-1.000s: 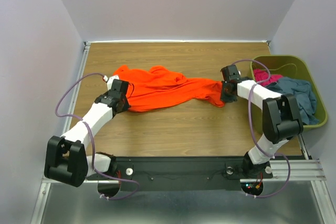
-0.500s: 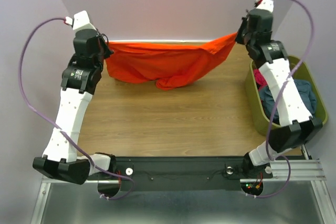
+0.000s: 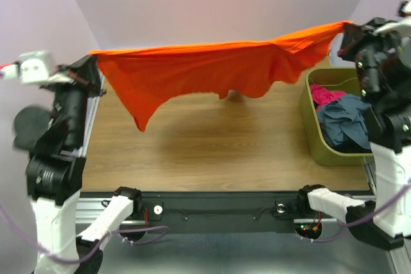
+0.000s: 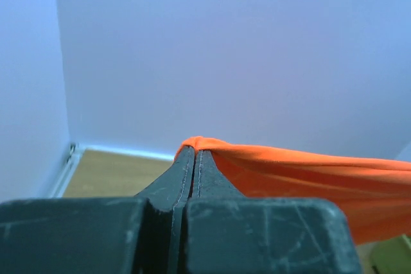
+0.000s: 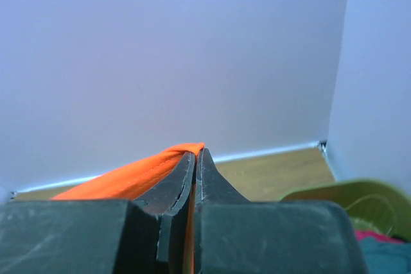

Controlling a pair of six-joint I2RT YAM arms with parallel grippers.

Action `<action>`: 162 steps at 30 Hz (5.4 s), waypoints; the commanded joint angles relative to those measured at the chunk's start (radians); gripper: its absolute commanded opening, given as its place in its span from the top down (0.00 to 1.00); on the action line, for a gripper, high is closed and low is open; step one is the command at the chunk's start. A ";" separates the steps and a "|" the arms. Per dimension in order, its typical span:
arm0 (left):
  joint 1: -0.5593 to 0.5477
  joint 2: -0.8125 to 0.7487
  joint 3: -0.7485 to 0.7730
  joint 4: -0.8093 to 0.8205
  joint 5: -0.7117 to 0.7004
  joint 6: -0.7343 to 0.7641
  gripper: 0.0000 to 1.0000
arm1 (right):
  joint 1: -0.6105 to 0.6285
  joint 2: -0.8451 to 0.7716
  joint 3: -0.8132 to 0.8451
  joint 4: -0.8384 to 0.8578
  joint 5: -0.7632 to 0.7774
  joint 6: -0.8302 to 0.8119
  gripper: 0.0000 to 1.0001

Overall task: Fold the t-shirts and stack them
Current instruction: Flatten the tshirt out

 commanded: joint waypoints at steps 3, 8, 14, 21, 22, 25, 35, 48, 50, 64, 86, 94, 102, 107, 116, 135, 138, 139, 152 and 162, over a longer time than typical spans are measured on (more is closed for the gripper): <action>0.005 -0.018 0.098 0.028 0.034 0.065 1.00 | -0.002 -0.046 0.046 0.097 -0.037 -0.106 0.99; 0.005 0.059 0.131 -0.042 0.089 0.056 1.00 | -0.001 -0.017 0.077 0.103 -0.032 -0.161 0.99; 0.005 0.170 0.017 -0.006 0.025 0.076 1.00 | -0.002 0.071 0.023 0.117 -0.046 -0.184 0.99; 0.022 0.417 -0.117 0.126 -0.098 0.103 1.00 | -0.002 0.284 -0.055 0.186 -0.074 -0.169 0.99; 0.037 0.454 -0.123 0.141 -0.116 0.106 1.00 | -0.001 0.313 -0.055 0.201 -0.078 -0.167 0.99; 0.060 0.611 -0.114 0.177 -0.142 0.099 1.00 | -0.001 0.430 -0.061 0.229 -0.094 -0.156 0.99; 0.091 0.915 -0.077 0.204 -0.153 0.067 1.00 | -0.001 0.749 -0.090 0.299 -0.137 -0.118 0.99; 0.124 0.959 -0.077 0.197 -0.143 0.024 1.00 | -0.002 0.841 -0.089 0.302 -0.098 -0.071 0.99; 0.132 0.945 -0.082 0.210 -0.141 0.005 1.00 | -0.005 0.843 -0.061 0.305 -0.091 -0.072 0.99; 0.200 1.160 0.130 0.304 -0.046 -0.118 0.97 | -0.022 1.191 0.391 0.365 -0.013 0.038 0.99; 0.155 0.768 -0.245 0.178 0.089 -0.253 0.16 | -0.022 0.743 -0.364 0.349 -0.247 0.211 0.46; 0.019 0.539 -0.666 0.158 0.130 -0.335 0.23 | -0.020 0.439 -0.815 0.230 -0.402 0.331 0.53; 0.003 0.459 -0.809 0.145 0.078 -0.374 0.23 | -0.022 0.258 -0.998 0.105 -0.302 0.368 0.49; 0.003 0.523 -0.809 0.157 0.060 -0.369 0.28 | -0.022 0.290 -1.034 0.091 -0.295 0.390 0.49; 0.040 0.723 -0.740 0.177 0.015 -0.340 0.39 | -0.022 0.508 -0.933 0.120 -0.224 0.367 0.67; 0.098 0.522 -0.721 0.099 -0.126 -0.346 0.17 | -0.022 0.455 -0.785 0.120 -0.218 0.354 0.38; 0.100 0.490 -0.790 0.079 -0.158 -0.358 0.17 | -0.022 0.370 -0.868 0.115 -0.235 0.362 0.32; 0.100 0.488 -0.807 0.074 -0.164 -0.360 0.17 | -0.024 0.353 -0.880 0.114 -0.241 0.364 0.30; 0.123 0.591 -0.830 0.088 -0.182 -0.355 0.32 | -0.022 0.313 -0.954 0.106 -0.327 0.370 0.27; 0.124 0.635 -0.838 0.083 -0.161 -0.342 0.43 | -0.022 0.353 -0.965 0.103 -0.420 0.367 0.37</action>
